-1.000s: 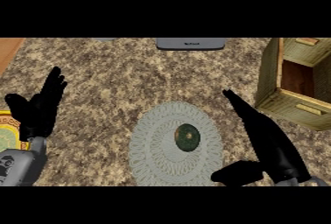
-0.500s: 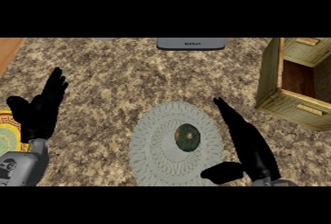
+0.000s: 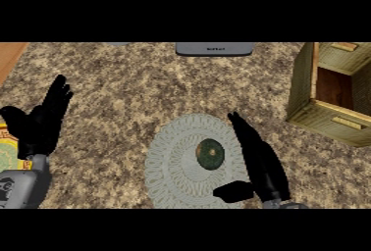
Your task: Pick the squash from the placemat and place it in the basket
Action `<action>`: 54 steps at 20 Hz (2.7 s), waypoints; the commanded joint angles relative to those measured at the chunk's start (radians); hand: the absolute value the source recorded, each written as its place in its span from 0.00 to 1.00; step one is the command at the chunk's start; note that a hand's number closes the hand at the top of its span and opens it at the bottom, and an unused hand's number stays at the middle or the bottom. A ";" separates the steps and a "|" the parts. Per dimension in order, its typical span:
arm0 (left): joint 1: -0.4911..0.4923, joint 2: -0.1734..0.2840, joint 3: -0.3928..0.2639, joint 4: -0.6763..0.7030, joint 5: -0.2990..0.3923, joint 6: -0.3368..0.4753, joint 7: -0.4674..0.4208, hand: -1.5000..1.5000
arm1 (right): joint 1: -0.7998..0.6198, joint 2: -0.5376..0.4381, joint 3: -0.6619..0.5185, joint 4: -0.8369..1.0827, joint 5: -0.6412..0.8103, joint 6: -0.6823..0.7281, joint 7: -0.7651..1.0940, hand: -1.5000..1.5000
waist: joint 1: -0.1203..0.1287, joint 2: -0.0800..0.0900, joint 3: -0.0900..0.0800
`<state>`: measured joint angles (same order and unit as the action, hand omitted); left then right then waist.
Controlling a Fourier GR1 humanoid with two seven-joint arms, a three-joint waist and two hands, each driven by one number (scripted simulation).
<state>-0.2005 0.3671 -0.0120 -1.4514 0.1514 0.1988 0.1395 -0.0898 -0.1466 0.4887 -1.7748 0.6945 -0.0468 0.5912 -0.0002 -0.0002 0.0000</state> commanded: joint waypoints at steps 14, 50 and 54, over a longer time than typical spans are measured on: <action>0.042 -0.080 0.077 -0.047 -0.080 -0.077 0.021 0.50 | -0.010 0.104 -0.058 0.096 0.119 0.041 -0.030 0.00 | 0.001 -0.001 0.000; 0.016 -0.136 0.138 -0.039 -0.133 -0.148 0.026 0.50 | -0.127 0.145 0.059 0.586 0.073 -0.108 -0.238 1.00 | 0.015 0.001 0.000; -0.073 -0.140 0.150 0.019 -0.172 -0.092 0.049 0.50 | -0.008 0.123 0.021 0.481 0.089 -0.028 -0.342 1.00 | -0.008 0.001 0.000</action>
<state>-0.2131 0.2236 0.1233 -1.4694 -0.0089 0.0852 0.1720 -0.1991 -0.0424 0.4305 -1.3267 0.7548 -0.0605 0.2812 -0.0051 -0.0255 -0.0153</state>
